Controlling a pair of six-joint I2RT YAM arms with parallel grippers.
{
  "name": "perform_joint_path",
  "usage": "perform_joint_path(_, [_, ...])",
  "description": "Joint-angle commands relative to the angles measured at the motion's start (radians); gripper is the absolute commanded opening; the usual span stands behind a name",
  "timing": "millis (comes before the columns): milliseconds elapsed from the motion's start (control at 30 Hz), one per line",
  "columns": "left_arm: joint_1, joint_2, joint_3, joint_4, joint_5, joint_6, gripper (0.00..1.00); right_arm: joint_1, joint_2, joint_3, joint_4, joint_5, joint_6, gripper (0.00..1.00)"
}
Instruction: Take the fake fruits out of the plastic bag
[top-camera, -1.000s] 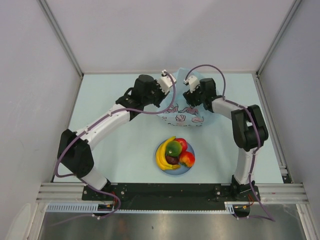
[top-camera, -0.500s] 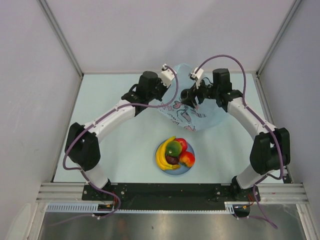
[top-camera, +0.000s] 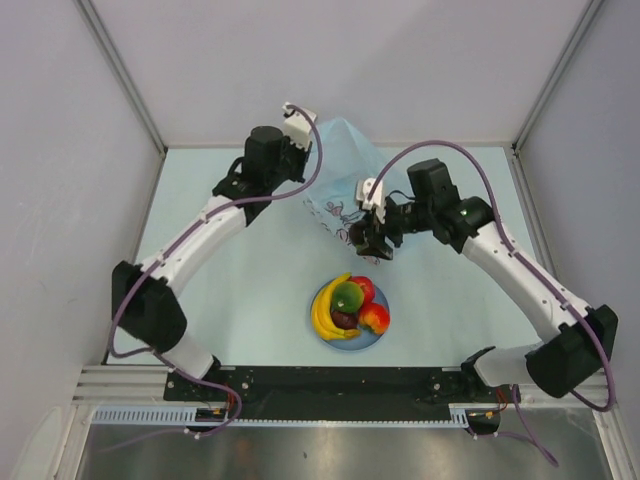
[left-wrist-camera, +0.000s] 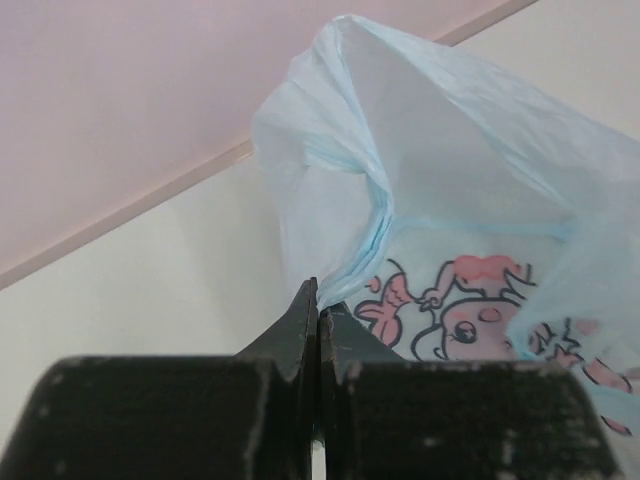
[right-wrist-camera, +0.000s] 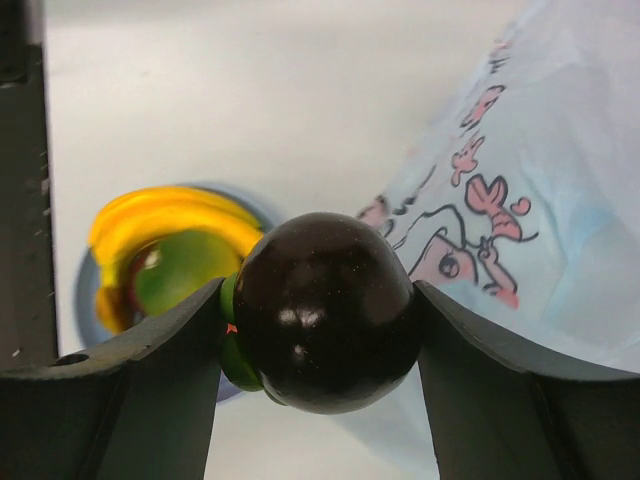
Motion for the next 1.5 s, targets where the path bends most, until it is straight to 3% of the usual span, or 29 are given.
perform_joint_path(0, [-0.001,-0.221,-0.117,0.017,0.084,-0.059,0.01,0.076,-0.084,-0.033,-0.219,0.082,-0.082,0.39])
perform_joint_path(200, [-0.001,-0.349,-0.304,0.013,0.122,-0.08,0.01,0.287,-0.205,-0.202,-0.169,0.251,-0.113,0.38])
perform_joint_path(333, [-0.001,-0.404,-0.35,0.001,0.132,-0.068,0.01,0.495,-0.242,-0.294,-0.08,0.381,-0.165,0.4])
perform_joint_path(467, [0.002,-0.415,-0.345,-0.01,0.163,-0.087,0.01,0.591,-0.259,-0.357,-0.029,0.455,-0.258,0.4])
perform_joint_path(767, [0.002,-0.47,-0.395,0.03,0.197,-0.105,0.01,0.654,-0.262,-0.449,0.025,0.564,-0.587,0.44])
perform_joint_path(1100, [0.026,-0.56,-0.468,0.033,0.195,-0.094,0.02,0.695,-0.346,-0.553,0.086,0.501,-0.832,0.52])
perform_joint_path(1467, [0.043,-0.62,-0.516,0.048,0.217,-0.119,0.03,0.682,-0.302,-0.555,0.036,0.406,-1.041,0.58])
